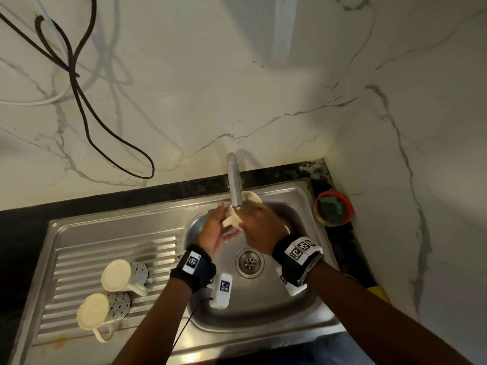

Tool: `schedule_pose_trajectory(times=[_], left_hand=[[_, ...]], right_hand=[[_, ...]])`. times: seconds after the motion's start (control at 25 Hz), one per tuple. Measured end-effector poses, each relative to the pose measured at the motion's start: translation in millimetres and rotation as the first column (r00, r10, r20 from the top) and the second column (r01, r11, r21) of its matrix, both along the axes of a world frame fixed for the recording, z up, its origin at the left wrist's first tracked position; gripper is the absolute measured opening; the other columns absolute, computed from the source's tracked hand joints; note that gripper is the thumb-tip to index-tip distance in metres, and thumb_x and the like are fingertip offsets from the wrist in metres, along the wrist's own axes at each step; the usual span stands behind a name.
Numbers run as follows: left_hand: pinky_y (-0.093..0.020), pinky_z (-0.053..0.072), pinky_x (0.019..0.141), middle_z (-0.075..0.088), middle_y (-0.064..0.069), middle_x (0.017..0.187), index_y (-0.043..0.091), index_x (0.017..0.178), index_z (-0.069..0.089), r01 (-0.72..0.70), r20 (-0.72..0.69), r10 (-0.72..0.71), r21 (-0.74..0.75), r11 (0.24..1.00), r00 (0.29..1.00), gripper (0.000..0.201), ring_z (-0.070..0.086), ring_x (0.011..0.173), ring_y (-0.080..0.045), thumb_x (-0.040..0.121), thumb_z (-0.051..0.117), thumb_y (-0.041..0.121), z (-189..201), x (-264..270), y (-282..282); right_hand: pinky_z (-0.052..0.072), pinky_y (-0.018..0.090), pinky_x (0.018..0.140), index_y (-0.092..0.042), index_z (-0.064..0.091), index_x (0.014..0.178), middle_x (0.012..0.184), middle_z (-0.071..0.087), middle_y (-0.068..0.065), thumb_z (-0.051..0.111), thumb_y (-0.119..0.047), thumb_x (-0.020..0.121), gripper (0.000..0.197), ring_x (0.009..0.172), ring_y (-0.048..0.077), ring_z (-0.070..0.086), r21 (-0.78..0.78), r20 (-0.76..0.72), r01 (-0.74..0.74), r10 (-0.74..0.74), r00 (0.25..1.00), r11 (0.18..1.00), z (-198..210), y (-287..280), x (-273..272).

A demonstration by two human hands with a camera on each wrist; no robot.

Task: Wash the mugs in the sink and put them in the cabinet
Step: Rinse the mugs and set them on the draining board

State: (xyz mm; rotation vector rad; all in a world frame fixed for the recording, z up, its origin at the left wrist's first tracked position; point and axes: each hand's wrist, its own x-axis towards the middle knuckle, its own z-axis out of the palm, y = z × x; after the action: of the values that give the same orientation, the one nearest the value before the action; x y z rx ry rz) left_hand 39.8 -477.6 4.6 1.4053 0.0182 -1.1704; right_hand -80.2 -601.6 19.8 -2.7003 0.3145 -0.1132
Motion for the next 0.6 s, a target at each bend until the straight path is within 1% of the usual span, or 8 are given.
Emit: schedule_pose_trajectory(times=[0.12,0.2,0.24,0.36,0.4,0.48,0.56,0.6], left_hand=[[-0.045,0.058,0.088,0.076,-0.017,0.107,0.009,0.12,0.071,-0.043,-0.226,0.035,-0.031,0.999,0.974,0.049,0.072,0.097,-0.031,0.099,0.058,0.052,0,6,2],[-0.037,0.057,0.076,0.075,-0.014,0.1,0.009,0.117,0.073,-0.06,-0.3,0.04,-0.058,0.997,0.953,0.047,0.072,0.087,-0.026,0.095,0.066,0.05,0,13,2],[-0.036,0.056,0.076,0.074,-0.014,0.102,0.008,0.121,0.071,-0.062,-0.305,0.041,-0.061,0.996,0.951,0.051,0.071,0.087,-0.025,0.092,0.07,0.05,-1,15,1],[-0.039,0.054,0.09,0.068,-0.02,0.114,0.0,0.138,0.059,-0.027,-0.266,-0.006,-0.119,0.992,0.964,0.086,0.068,0.097,-0.029,0.073,0.088,0.05,-1,15,-4],[-0.04,0.055,0.092,0.068,-0.021,0.114,0.0,0.139,0.059,-0.023,-0.255,-0.011,-0.131,0.991,0.967,0.088,0.068,0.098,-0.03,0.072,0.088,0.049,0,13,-6],[-0.044,0.052,0.104,0.069,-0.022,0.118,0.002,0.136,0.062,-0.055,-0.259,0.019,-0.13,0.99,0.966,0.074,0.069,0.104,-0.032,0.081,0.081,0.048,-1,17,-11],[-0.05,0.043,0.115,0.066,-0.023,0.125,0.004,0.139,0.062,-0.071,-0.253,0.038,-0.126,0.99,0.967,0.07,0.065,0.113,-0.034,0.089,0.073,0.052,-5,23,-12],[-0.05,0.044,0.115,0.066,-0.023,0.125,0.003,0.141,0.06,-0.071,-0.248,0.038,-0.125,0.99,0.968,0.072,0.065,0.113,-0.034,0.091,0.071,0.054,-5,25,-11]], right_hand=[[0.054,0.047,0.103,-0.011,0.055,0.14,0.12,0.072,0.012,0.07,-0.01,0.091,0.051,0.117,0.034,0.065,-0.135,-0.034,-0.185,0.182,0.983,0.974,-1,16,0],[0.05,0.047,0.107,-0.01,0.059,0.137,0.121,0.072,0.013,0.072,-0.011,0.09,0.048,0.117,0.035,0.065,-0.198,-0.086,-0.267,0.254,0.963,0.943,6,20,2],[0.049,0.046,0.109,-0.01,0.06,0.136,0.122,0.072,0.014,0.073,-0.012,0.089,0.049,0.118,0.035,0.065,-0.229,-0.088,-0.285,0.272,0.958,0.931,6,19,2],[0.052,0.045,0.107,-0.006,0.053,0.142,0.131,0.067,0.017,0.072,-0.011,0.085,0.061,0.121,0.036,0.064,-0.166,-0.111,-0.207,0.19,0.975,0.964,7,18,5],[0.055,0.044,0.104,-0.003,0.051,0.143,0.129,0.067,0.018,0.071,-0.01,0.084,0.062,0.118,0.036,0.066,-0.12,-0.109,-0.163,0.151,0.983,0.979,8,20,6],[0.059,0.043,0.094,-0.001,0.049,0.14,0.116,0.07,0.019,0.067,-0.004,0.085,0.058,0.104,0.037,0.071,0.062,-0.097,-0.05,0.056,0.994,0.997,17,26,11],[0.061,0.042,0.086,-0.008,0.044,0.141,0.11,0.07,0.015,0.06,-0.002,0.089,0.055,0.097,0.032,0.072,0.351,-0.129,0.042,0.003,0.992,0.935,22,28,17],[0.061,0.041,0.09,-0.012,0.042,0.145,0.115,0.07,0.013,0.057,-0.004,0.092,0.056,0.102,0.029,0.071,0.464,-0.104,0.068,-0.021,0.994,0.883,21,26,16]])
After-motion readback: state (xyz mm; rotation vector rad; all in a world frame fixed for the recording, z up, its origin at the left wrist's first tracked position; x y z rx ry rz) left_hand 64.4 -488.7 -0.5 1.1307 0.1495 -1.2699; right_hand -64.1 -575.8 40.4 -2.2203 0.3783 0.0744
